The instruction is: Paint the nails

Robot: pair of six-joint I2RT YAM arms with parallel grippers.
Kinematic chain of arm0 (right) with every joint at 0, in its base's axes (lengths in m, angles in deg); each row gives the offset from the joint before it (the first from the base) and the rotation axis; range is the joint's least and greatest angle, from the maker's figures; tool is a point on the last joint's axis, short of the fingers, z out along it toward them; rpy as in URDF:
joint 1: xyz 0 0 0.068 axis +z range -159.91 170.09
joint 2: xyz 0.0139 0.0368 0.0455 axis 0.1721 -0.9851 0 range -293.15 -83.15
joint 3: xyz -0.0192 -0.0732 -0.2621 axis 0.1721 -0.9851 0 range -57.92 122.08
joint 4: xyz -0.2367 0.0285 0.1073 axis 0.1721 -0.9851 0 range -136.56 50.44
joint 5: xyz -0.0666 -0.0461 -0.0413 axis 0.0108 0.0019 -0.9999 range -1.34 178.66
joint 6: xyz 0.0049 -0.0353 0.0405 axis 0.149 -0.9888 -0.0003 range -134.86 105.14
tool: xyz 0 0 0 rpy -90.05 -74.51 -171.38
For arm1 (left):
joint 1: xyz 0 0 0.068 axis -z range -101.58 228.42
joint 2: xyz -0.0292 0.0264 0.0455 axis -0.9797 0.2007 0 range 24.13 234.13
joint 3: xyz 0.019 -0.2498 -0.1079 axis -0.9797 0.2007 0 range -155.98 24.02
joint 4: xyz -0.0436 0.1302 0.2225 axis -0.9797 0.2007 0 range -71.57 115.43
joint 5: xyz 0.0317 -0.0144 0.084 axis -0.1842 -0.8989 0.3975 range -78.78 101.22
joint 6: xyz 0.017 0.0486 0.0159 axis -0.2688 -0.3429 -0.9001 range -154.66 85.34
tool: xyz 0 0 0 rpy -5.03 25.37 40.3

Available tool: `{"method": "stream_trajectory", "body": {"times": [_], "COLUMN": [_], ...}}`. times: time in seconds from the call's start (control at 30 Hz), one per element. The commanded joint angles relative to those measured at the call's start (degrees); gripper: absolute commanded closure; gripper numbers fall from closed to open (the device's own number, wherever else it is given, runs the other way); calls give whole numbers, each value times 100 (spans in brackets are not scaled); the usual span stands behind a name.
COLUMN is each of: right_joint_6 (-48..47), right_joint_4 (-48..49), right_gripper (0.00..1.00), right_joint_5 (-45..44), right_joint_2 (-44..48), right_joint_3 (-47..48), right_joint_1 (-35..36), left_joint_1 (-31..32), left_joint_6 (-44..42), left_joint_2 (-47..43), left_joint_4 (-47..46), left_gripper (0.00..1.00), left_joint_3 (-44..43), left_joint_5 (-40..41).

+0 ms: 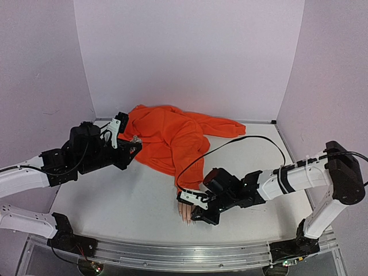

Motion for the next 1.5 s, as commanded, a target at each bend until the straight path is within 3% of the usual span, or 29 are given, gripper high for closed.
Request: {"method": "stream_trajectory", "body": {"times": [0.0, 0.3, 0.53, 1.47], "right_joint_6": [33, 58, 208, 84], "right_joint_4": [-181, -180, 103, 23], "right_gripper": [100, 100, 100, 100], "right_joint_5": [219, 528, -357, -211], "right_joint_2": [-96, 252, 723, 197], "right_joint_3": [170, 110, -161, 21], "right_joint_1": [36, 58, 59, 55], "left_joint_1": [-26, -30, -27, -27], "left_joint_6": [21, 29, 46, 3], "left_joint_2": [-140, -158, -206, -139], "left_joint_4": [-343, -338, -338, -341], "left_gripper": [100, 100, 100, 100], "left_joint_3": [10, 15, 28, -34], "left_joint_5": [8, 0, -9, -17]}}
